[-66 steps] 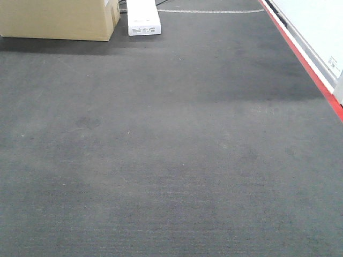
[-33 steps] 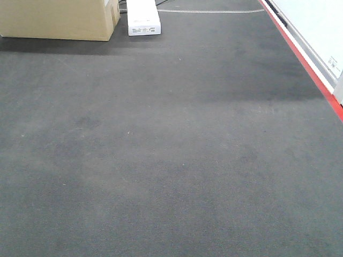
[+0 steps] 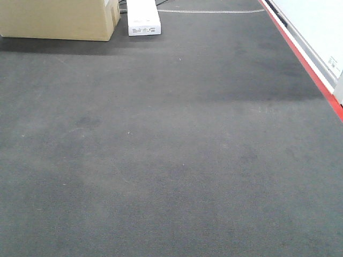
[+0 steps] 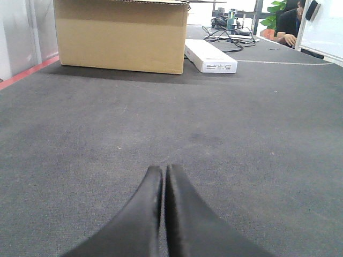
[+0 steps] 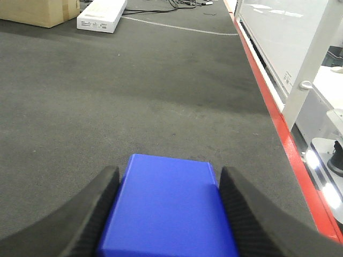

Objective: Pour parts from conveyor to right shelf
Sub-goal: 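Turn the base away from the conveyor holding the part in the right gripper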

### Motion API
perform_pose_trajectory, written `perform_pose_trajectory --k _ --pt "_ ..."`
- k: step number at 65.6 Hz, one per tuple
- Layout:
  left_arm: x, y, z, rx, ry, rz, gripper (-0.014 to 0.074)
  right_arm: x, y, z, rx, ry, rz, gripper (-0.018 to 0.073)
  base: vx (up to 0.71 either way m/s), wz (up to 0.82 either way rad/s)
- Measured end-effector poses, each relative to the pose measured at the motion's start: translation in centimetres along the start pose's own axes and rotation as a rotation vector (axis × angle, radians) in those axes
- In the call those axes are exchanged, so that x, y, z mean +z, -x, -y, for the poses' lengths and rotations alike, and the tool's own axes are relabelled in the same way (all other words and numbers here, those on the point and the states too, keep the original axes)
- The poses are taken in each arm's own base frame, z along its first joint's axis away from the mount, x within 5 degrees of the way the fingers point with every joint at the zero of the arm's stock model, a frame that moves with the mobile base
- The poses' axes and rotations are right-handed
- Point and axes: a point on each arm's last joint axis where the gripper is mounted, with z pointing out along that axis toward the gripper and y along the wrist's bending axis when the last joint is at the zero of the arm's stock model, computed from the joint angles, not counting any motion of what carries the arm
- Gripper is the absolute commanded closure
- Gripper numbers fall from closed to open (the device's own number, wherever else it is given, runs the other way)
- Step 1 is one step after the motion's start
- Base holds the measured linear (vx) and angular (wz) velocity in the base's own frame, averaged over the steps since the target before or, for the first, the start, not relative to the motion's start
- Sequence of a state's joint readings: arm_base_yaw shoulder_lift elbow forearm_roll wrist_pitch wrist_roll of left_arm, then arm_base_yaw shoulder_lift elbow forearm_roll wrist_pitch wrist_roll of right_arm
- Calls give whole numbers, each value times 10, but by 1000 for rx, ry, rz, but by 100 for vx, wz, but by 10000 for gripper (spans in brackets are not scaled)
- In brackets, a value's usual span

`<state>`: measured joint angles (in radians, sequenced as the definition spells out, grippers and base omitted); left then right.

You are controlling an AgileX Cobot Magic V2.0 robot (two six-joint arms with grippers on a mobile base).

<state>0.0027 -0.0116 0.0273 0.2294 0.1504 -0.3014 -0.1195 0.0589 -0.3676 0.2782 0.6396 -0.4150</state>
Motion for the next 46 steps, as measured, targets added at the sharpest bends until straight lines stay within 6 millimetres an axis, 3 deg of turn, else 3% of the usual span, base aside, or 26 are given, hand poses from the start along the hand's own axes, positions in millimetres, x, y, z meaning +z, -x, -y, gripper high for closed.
perform_pose_trajectory --k 46 --pt "0 0 0 0 0 0 603 0 0 0 0 1 -2 564 -3 -3"
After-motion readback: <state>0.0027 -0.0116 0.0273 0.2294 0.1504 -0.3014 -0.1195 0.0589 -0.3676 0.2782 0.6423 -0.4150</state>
